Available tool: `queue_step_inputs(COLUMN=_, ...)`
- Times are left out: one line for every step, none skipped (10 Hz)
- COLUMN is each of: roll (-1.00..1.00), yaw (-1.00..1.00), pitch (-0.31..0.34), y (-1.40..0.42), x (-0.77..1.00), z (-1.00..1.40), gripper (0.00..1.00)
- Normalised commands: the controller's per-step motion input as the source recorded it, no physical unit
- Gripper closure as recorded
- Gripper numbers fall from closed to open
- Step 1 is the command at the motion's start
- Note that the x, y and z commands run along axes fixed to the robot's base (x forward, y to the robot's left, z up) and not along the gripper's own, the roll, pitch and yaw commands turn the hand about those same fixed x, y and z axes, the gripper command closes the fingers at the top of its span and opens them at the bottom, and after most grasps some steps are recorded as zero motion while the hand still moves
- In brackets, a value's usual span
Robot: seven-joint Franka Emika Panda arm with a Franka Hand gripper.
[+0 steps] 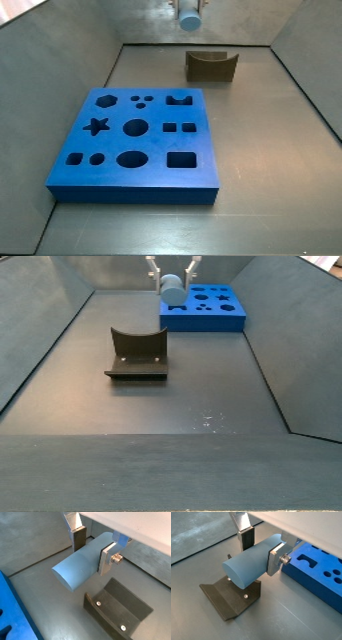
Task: Pick up the oval object. Move up. Place the oval object on the fixture. Regrasp the oval object. Move to above the board. Insert the oval object.
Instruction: Place the oval object on the fixture.
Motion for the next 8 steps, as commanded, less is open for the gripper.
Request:
queue_step_inputs(roll=0.06, yaw=-0.07, pitch=0.134, y=-0.01, x=0.8, z=-0.03, gripper=1.0)
queue_step_inputs(roll=0.06, yaw=-0.05, pitch=0.14, y=-0.01, x=0.73, z=-0.02, gripper=1.0)
queue_step_inputs(roll=-1.0, yaw=-0.11, pitch=-0.015, y=0.31, x=0.89, z=0.35, gripper=1.0)
queue_step_inputs(roll=-1.0, yaw=-0.11, pitch=-0.01, y=0.31, x=0.82, z=0.34, gripper=1.0)
queue_step_inputs(roll=-1.0, yaw=-0.11, pitch=0.012, y=0.21, x=0.65, z=0.2, gripper=1.0)
queue_step_inputs(roll=-1.0, yaw=-0.11, pitch=0.02, y=0.12, x=0.55, z=0.09, gripper=1.0)
queue_step_inputs(roll=-1.0, yaw=-0.11, pitch=0.031, y=0.08, x=0.45, z=0.05, gripper=1.0)
queue_step_inputs(roll=-1.0, yaw=-0.11, pitch=0.046, y=0.07, x=0.35, z=0.05, gripper=1.0)
